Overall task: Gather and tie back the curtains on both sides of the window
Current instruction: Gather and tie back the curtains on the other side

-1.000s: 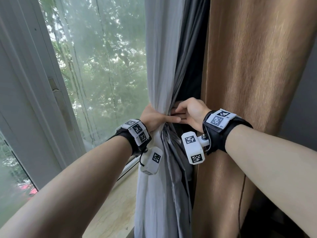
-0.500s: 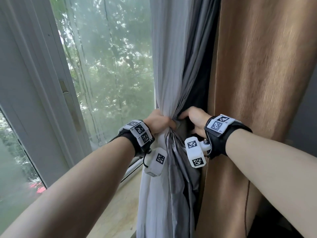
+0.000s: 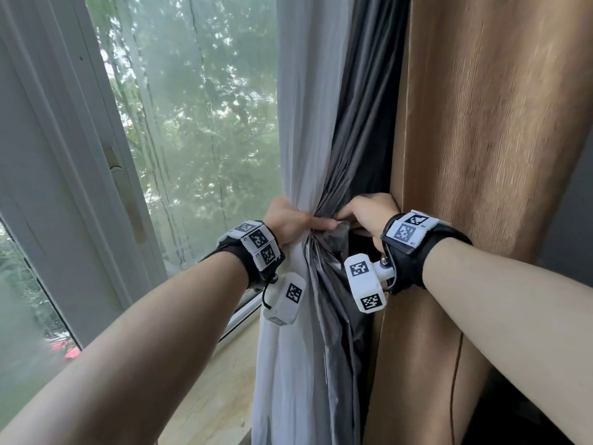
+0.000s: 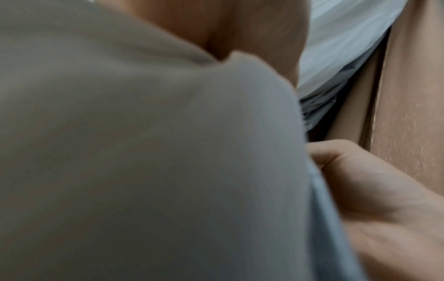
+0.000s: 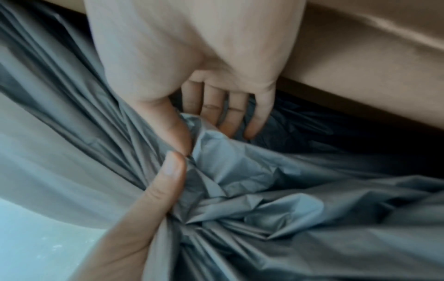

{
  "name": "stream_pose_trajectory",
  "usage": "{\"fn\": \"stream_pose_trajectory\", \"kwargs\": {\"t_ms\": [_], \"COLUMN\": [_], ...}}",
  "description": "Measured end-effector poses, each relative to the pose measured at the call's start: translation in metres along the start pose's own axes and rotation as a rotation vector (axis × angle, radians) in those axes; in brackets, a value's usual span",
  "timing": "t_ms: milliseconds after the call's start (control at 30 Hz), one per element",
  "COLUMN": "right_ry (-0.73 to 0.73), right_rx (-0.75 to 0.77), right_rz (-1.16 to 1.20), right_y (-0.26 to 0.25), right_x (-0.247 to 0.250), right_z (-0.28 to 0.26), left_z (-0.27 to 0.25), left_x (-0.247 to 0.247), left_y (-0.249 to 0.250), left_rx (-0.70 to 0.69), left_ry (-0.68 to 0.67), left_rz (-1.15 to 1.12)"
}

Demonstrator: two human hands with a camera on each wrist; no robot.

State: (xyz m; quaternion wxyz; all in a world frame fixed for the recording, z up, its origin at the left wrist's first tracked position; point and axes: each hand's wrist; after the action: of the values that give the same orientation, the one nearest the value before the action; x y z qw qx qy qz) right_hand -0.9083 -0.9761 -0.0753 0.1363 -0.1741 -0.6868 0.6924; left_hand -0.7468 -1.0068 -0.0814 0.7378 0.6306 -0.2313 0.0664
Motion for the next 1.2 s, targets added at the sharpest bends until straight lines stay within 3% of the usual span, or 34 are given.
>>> {"fn": "stream_pose_trajectory", "kwargs": {"t_ms": [200, 467, 533, 700, 833, 967, 1100, 1200], "right_ry": [-0.162, -0.373, -0.340, -0.051, -0.083, -0.135, -0.174, -0.163], "right_rx": [-0.049, -0.114, -0.094, -0.028, -0.093, -0.094, -0.037, 0.029], "right_rz": [0.090, 0.114, 0.106, 0.105, -0.002, 0.077, 0.054, 0.006], "right_y": [-0.013, -0.007, -0.008, -0.012, -0.007, -0.003, -0.004, 0.001], "right_x": [-0.009, -0.006, -0.003, 0.005, 0.000, -0.012, -0.016, -0.014], "right_z": [-0.013, -0.017, -0.013, 0.001, 0.000, 0.001, -0.006, -0.001], "left_z": [0.000, 0.005, 0.005, -0.002, -0.005, -0.008, -0.005, -0.002], "left_x": [-0.010, -0.002, 0.000, 0.003, 0.007, 0.005, 0.008, 0.010], "left_y": [0.002, 0.002, 0.002, 0.005, 0.007, 0.007, 0.003, 0.000], "left_rx": [0.009, 0.039, 0.046, 0.082, 0.079, 0.054, 0.065, 0.061], "left_ry": [0.053, -0.007, -0.028, -0.012, -0.091, -0.187, -0.188, -0.111], "left_rz": [-0.128, -0.148, -0.137, -0.084, -0.078, -0.082, -0.081, -0.090]}}
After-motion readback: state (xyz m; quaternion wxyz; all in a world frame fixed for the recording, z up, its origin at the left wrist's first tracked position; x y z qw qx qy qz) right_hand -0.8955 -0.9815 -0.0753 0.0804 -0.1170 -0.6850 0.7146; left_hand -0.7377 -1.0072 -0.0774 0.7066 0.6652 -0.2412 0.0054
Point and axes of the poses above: each hand's wrist, its own z-axis towards the middle knuckle, its own x-axis out of the back of the hand, y = z × x, and after that the axes turned 12 degrees about z, right-handed
